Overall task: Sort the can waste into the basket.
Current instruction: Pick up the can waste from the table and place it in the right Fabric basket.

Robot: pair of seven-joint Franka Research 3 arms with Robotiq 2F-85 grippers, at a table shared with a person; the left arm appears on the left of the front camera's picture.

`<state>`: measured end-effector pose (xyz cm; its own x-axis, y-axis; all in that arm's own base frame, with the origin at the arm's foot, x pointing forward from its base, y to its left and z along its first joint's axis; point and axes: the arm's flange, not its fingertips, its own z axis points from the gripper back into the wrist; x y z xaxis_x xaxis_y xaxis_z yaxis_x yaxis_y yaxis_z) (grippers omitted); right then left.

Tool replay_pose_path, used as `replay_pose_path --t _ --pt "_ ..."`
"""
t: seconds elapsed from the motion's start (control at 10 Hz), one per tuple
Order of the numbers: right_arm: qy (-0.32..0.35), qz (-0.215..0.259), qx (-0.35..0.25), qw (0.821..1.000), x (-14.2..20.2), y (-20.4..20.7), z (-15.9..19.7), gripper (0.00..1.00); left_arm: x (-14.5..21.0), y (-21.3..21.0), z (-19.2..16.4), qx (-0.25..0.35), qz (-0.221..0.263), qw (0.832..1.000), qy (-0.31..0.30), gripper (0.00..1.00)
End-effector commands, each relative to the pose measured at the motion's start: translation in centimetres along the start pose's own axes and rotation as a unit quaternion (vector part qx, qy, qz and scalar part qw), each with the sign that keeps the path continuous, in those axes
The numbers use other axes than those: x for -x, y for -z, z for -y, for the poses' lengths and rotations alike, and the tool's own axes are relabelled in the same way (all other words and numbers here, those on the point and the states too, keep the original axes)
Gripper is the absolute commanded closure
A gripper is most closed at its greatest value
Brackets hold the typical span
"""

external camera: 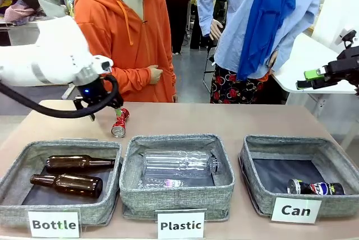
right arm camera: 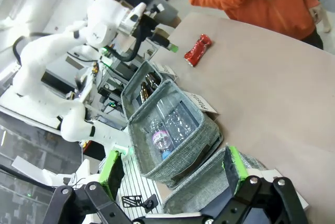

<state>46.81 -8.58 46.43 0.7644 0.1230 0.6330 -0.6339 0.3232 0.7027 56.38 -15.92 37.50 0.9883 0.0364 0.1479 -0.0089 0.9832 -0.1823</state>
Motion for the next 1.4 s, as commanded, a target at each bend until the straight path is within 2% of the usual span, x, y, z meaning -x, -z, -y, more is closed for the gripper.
replay_pose_path --t 0.0,0.1,0.4,0.8,0.9,1.0,1.1,1.2,1.3 --pt "-0.001 0.0 0.008 1.0 0.3 0.0 -0.2 0.0 -2.0 1.6 2.3 -0.029 0.001 0.999 -0.016 0.0" --pt "-0.001 0.0 0.008 1.0 0.3 0.0 -0.2 0.0 -2.4 2.9 3.3 -0.041 0.014 0.999 -0.02 0.0" --pt "-0.001 0.0 0.008 1.0 0.3 0.0 -0.2 0.0 -3.9 6.9 4.4 -0.063 0.008 0.998 -0.024 0.0" --pt "-0.001 0.0 0.008 1.0 0.3 0.0 -0.2 0.0 -4.7 8.4 3.7 -0.078 0.014 0.996 -0.03 0.0" --pt "-0.001 0.0 0.008 1.0 0.3 0.0 -0.2 0.0 -4.6 8.3 3.6 -0.08 0.017 0.996 -0.029 0.15" --pt "-0.001 0.0 0.008 1.0 0.3 0.0 -0.2 0.0 -4.6 8.3 3.5 -0.081 0.023 0.996 -0.031 0.59" --pt "-0.001 0.0 0.008 1.0 0.3 0.0 -0.2 0.0 -4.6 8.3 3.5 -0.08 0.021 0.996 -0.033 0.74" --pt "-0.001 0.0 0.008 1.0 0.3 0.0 -0.2 0.0 -4.5 8.2 3.4 -0.079 0.02 0.996 -0.035 1.0" --pt "-0.001 0.0 0.008 1.0 0.3 0.0 -0.2 0.0 -4.5 8.2 3.4 -0.08 0.02 0.996 -0.036 0.76"
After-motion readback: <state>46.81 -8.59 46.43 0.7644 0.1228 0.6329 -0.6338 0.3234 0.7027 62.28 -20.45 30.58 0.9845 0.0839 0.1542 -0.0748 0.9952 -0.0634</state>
